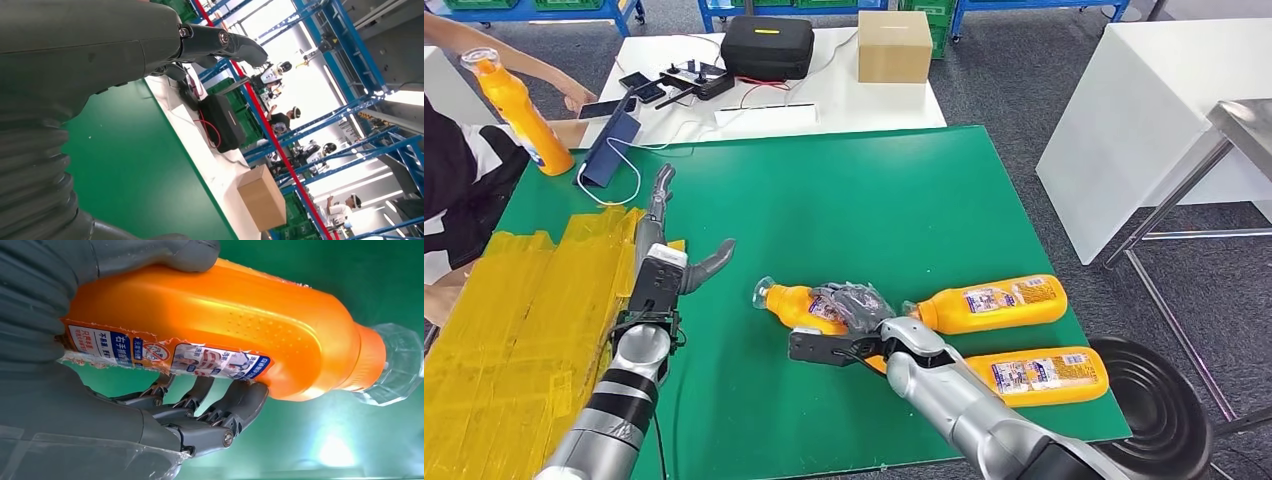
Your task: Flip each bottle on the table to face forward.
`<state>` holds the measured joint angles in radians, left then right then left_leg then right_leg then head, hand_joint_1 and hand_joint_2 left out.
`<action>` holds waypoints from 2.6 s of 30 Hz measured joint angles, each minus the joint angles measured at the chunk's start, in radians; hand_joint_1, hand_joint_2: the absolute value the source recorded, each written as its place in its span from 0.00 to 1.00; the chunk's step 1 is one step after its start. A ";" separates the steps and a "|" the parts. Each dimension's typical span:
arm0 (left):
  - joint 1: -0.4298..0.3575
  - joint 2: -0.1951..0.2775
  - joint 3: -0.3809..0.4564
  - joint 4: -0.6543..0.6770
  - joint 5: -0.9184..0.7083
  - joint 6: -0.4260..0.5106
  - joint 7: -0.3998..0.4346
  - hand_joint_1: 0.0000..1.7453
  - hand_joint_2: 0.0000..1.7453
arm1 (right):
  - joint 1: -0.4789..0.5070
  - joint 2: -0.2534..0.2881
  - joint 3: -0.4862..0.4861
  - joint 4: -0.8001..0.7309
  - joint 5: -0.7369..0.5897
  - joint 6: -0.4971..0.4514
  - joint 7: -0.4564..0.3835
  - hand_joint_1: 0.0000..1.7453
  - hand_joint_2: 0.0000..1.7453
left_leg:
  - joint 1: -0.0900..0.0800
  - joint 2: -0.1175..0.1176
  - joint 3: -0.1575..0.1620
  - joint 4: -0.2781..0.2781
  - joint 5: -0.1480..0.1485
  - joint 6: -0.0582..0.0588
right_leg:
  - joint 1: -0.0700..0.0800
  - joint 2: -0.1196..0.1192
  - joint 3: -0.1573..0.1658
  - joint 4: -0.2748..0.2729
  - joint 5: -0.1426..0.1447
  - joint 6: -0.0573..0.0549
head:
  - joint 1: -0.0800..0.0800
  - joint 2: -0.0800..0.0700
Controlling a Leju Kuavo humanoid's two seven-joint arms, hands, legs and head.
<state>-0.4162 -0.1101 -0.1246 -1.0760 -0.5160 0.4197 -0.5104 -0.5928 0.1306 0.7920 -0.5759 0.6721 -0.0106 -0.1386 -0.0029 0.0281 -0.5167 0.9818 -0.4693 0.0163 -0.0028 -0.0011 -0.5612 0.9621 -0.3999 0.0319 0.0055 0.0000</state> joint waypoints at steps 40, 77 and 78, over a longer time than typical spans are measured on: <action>-0.027 -0.022 -0.024 0.042 0.036 -0.002 -0.027 0.00 1.00 | -0.084 0.084 0.174 0.084 0.194 -0.033 -0.172 0.99 1.00 | 0.000 0.000 -0.003 0.000 0.000 0.000 | 0.000 0.000 -0.002 0.000 0.000 0.000 | 0.000 0.000; 0.022 -0.012 -0.007 0.017 0.012 0.024 0.019 0.00 1.00 | -0.069 0.056 0.166 0.069 0.175 -0.072 0.000 0.00 1.00 | 0.000 -0.005 -0.006 0.000 0.001 0.000 | 0.000 -0.002 -0.003 0.000 0.000 0.000 | 0.000 0.000; 0.027 -0.011 -0.006 0.014 0.012 0.024 0.020 0.00 1.00 | -0.070 0.051 0.164 0.066 0.175 -0.072 0.003 0.00 1.00 | 0.000 -0.006 -0.007 0.000 0.001 0.001 | 0.000 -0.003 -0.003 0.000 0.000 0.000 | 0.000 0.000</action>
<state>-0.3895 -0.1207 -0.1303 -1.0618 -0.5042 0.4439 -0.4907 -0.6625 0.1817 0.9560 -0.5096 0.8473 -0.0824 -0.1359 -0.0026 0.0220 -0.5233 0.9818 -0.4683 0.0169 -0.0028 -0.0038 -0.5646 0.9625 -0.4001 0.0322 0.0055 0.0000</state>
